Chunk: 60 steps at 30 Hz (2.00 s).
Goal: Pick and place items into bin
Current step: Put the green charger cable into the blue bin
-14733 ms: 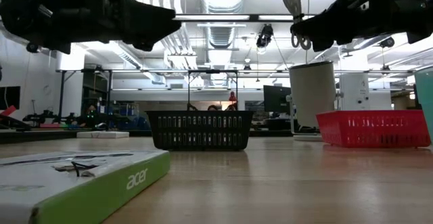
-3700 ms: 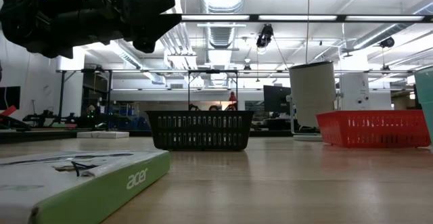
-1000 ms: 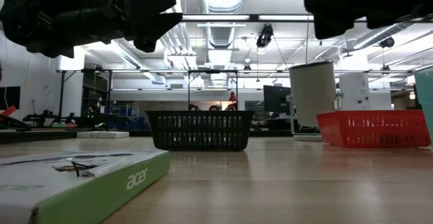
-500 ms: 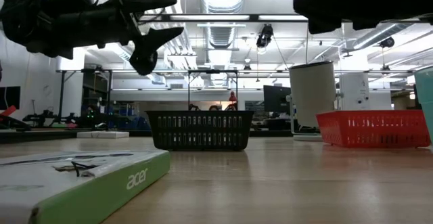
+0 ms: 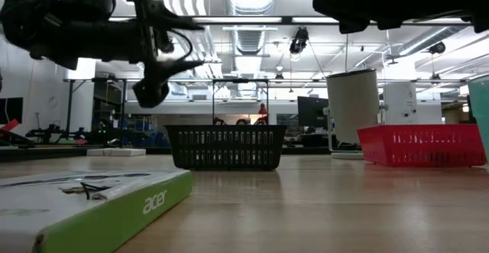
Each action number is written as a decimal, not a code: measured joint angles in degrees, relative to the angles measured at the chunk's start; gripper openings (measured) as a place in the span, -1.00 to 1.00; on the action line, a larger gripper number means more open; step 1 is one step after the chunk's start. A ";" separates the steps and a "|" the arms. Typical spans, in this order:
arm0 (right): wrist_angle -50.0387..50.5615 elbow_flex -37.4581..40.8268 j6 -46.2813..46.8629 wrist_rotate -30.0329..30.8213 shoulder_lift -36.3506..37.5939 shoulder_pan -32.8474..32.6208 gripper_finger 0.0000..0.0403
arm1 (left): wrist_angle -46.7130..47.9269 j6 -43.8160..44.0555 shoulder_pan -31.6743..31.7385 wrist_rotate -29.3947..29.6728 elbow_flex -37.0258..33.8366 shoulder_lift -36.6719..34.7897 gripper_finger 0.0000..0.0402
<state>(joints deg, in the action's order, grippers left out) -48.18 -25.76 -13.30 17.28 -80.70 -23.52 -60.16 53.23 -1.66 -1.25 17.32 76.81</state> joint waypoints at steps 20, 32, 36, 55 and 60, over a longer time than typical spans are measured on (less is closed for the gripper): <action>-0.07 -0.22 -3.87 -0.17 0.87 2.22 -0.65 | 62.89 14.74 -4.08 0.24 26.81 -1.33 0.09; 0.05 -0.20 -3.87 -0.15 0.87 2.22 -0.66 | 83.01 27.57 -9.59 1.89 33.88 -1.27 0.09; 0.09 -0.20 -3.87 -0.15 0.87 2.22 -0.66 | 86.86 32.72 -12.05 1.40 33.67 -1.22 0.09; 0.15 -0.20 -5.40 -0.15 0.85 2.15 -0.66 | 95.90 61.70 -26.24 -3.86 33.23 -0.95 0.09; -0.02 -0.20 -5.40 -0.15 0.85 2.15 -0.66 | 100.00 68.12 -29.03 -9.14 33.58 0.56 0.09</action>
<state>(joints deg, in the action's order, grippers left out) -48.21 -25.96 -18.70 17.12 -79.85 -21.37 39.84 121.35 -30.69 -10.39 50.89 77.37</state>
